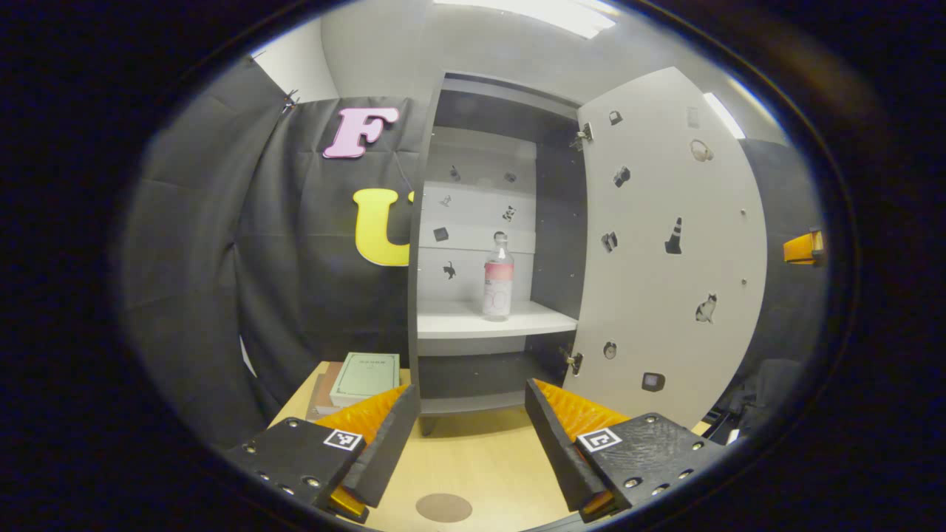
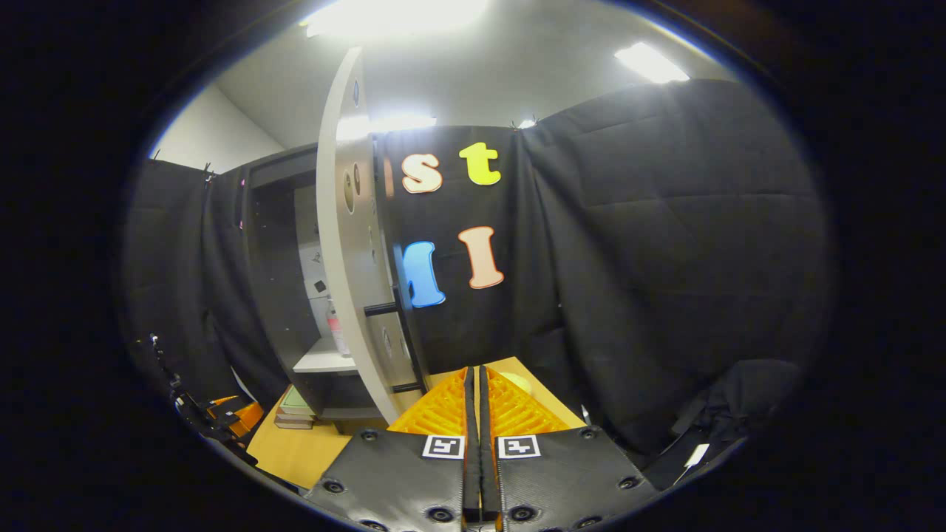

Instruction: Open the cabinet door with the right hand, grasp the bottle in the cabinet with the left hand and place it on the coaster, then close the cabinet door with the right hand.

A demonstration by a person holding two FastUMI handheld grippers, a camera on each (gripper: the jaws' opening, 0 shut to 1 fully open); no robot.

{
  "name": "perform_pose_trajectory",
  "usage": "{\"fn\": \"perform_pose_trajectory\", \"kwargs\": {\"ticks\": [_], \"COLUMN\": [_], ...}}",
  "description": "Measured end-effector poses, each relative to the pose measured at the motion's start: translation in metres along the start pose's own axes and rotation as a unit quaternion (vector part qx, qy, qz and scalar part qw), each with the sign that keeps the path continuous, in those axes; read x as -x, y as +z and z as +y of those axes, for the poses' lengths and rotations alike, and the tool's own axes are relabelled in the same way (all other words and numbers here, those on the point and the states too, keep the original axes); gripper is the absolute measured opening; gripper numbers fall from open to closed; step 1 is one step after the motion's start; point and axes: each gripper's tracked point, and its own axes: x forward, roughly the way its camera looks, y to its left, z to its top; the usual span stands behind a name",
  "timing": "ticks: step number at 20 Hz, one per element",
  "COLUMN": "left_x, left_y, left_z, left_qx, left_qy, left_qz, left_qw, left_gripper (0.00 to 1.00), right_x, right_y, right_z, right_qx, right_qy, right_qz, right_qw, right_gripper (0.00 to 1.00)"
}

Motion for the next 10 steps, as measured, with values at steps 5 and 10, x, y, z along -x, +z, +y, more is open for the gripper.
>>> {"fn": "perform_pose_trajectory", "kwargs": {"ticks": [5,10], "left_x": [-0.021,-0.066], "left_y": [0.010,0.038], "left_z": [0.000,-0.007], "left_qx": [0.003,0.006], "left_qy": [-0.024,-0.028], "left_qz": [-0.006,-0.009], "left_qw": [1.000,1.000], "left_gripper": [0.87,0.89], "right_x": [-0.012,-0.039], "right_y": [0.008,0.016], "right_z": [-0.012,-0.015], "right_qx": [-0.024,-0.005], "right_qy": [-0.043,-0.024], "right_qz": [-0.014,-0.018], "right_qw": [0.999,1.000], "right_gripper": [0.00,0.17]}}
